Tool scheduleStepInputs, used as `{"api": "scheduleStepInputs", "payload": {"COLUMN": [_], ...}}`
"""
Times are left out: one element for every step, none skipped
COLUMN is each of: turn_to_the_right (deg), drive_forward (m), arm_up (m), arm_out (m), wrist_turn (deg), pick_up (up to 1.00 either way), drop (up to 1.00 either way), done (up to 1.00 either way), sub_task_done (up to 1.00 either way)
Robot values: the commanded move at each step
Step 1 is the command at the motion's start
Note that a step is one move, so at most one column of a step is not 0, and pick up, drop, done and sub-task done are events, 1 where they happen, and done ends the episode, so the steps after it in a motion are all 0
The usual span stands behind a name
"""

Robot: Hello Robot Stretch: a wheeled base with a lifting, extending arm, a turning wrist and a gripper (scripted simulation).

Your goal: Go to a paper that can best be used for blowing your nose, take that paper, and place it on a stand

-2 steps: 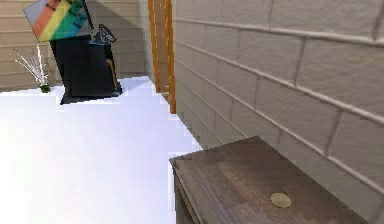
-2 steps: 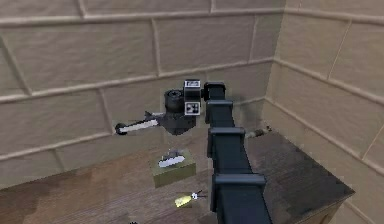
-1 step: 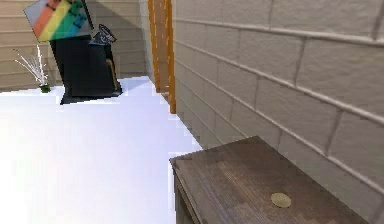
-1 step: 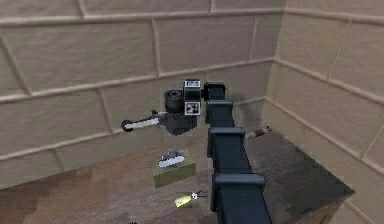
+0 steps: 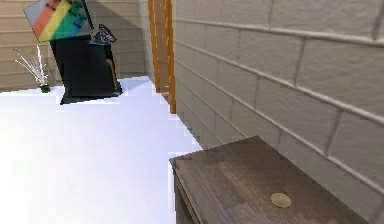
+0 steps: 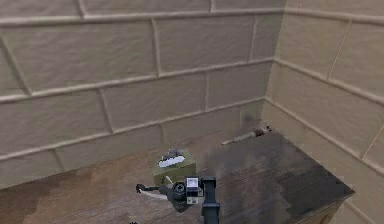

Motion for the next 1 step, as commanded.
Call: {"api": "scheduleStepInputs", "payload": {"turn_to_the_right": [0.0], "drive_forward": [0.0], "arm_up": [0.0], "arm_out": [0.0], "wrist_turn": [0.0], "pick_up": [1.0], "drop": [0.0], "done": [0.0], "sub_task_done": [0.0]}}
